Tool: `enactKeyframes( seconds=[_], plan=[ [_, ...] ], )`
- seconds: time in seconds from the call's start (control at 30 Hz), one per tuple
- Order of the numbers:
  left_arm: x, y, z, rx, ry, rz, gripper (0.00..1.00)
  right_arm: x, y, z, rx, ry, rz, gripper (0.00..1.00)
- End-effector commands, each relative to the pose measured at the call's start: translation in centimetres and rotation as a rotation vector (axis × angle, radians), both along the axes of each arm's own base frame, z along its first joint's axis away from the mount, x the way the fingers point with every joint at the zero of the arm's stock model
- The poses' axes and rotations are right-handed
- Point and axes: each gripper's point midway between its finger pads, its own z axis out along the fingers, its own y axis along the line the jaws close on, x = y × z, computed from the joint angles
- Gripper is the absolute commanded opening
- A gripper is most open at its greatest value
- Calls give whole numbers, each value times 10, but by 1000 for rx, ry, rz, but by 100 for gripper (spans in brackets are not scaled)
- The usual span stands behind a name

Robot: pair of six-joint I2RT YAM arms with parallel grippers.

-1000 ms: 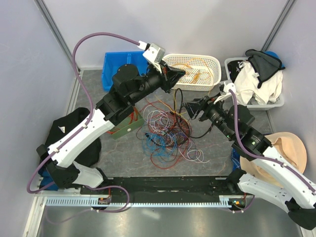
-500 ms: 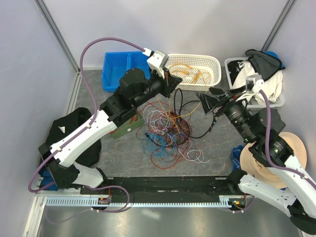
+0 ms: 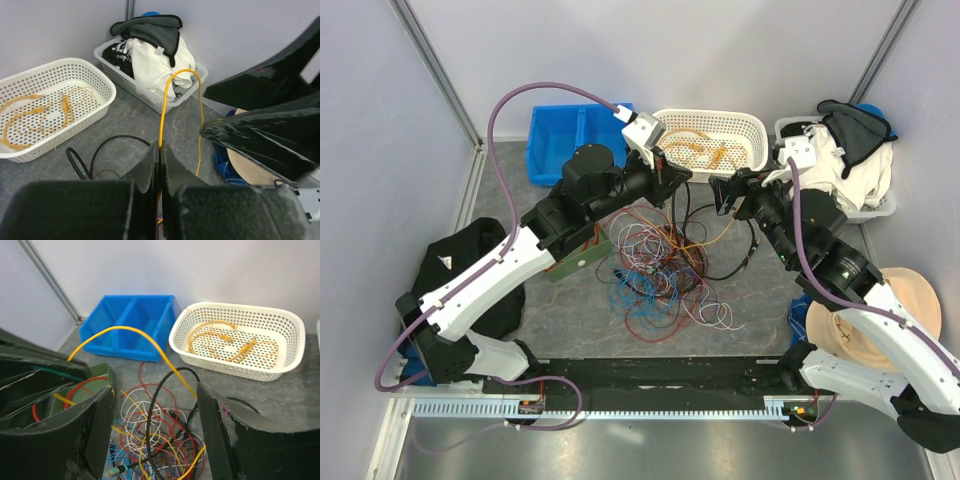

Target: Untangle the cables

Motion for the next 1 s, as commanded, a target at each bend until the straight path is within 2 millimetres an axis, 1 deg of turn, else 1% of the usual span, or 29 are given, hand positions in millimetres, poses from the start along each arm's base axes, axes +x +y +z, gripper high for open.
enactKeyframes(
  seconds=[0.0, 0.1, 0.13, 0.17, 0.2, 0.27, 0.3, 0.33, 0.37, 0.4, 0.43, 0.47, 0.5, 0.53, 0.57, 0.6, 0.63, 0.67, 0.7, 0.73, 0.77, 0.8, 0.83, 0.87, 0.93, 0.97],
  plan=[
    [-17, 5, 11, -14, -39, -62, 2, 12, -15, 11, -2, -30, -114, 72],
    [-19, 7, 7, -15, -36, -65, 2, 22, -18, 9, -13, -29, -168, 70],
    [-20, 7, 5, -13, -33, -65, 2, 24, -17, 6, -22, -23, -168, 68],
    [-20, 8, 5, -12, -37, -65, 2, 25, -15, 6, -19, -20, -167, 63],
    [-20, 9, 5, -12, -39, -61, 2, 25, -13, 6, -12, -18, -159, 44],
    [-18, 13, 4, -8, -40, -39, 2, 24, -12, 12, 28, -28, -151, 24],
    [-16, 14, 2, -5, -38, -27, 2, 21, -12, 18, 52, -41, -144, 9],
    [-13, 16, 1, -5, -35, -1, 4, 20, -13, 23, 65, -47, -141, 2],
    [-11, 18, 1, -5, -35, 13, 12, 17, -13, 34, 93, -60, -134, 0],
    [-8, 19, 1, -3, -34, 28, 23, 17, -12, 40, 100, -63, -129, 0],
    [-3, 23, 0, -4, -32, 65, 50, 16, -12, 46, 106, -68, -121, 0],
    [-1, 26, 2, -10, -29, 86, 60, 15, -12, 54, 117, -74, -120, 0],
    [0, 29, 4, -21, -30, 105, 67, 14, -12, 66, 130, -83, -121, 0],
    [6, 37, 3, -29, -18, 166, 99, 14, -14, 74, 137, -92, -125, 0],
    [8, 41, 4, -38, -17, 189, 100, 11, -18, 92, 161, -117, -129, 0],
    [7, 47, 6, -58, -15, 211, 100, 13, -16, 95, 161, -114, -129, 0],
    [10, 55, 7, -68, -16, 252, 100, 12, -17, 102, 170, -123, -132, 0],
    [9, 60, 9, -82, -20, 270, 100, 9, -21, 119, 195, -149, -133, 0],
    [7, 67, 5, -85, -23, 287, 100, 9, -20, 123, 198, -152, -131, 0],
    [9, 75, 10, -113, -40, 324, 100, 8, -20, 130, 209, -161, -128, 0],
    [9, 80, 8, -119, -41, 343, 100, 4, -23, 146, 233, -185, -124, 0],
    [10, 84, -6, -96, -33, 359, 100, 6, -22, 149, 234, -184, -127, 0],
    [7, 91, 8, -143, -65, 370, 100, 6, -23, 155, 241, -191, -131, 0],
    [7, 92, 5, -141, -70, 372, 100, 1, -28, 170, 263, -216, -133, 0],
    [9, 93, -3, -129, -69, 379, 100, 3, -31, 178, 267, -225, -150, 0],
    [10, 92, -5, -126, -68, 379, 100, -1, -37, 190, 286, -246, -164, 0]
  ],
)
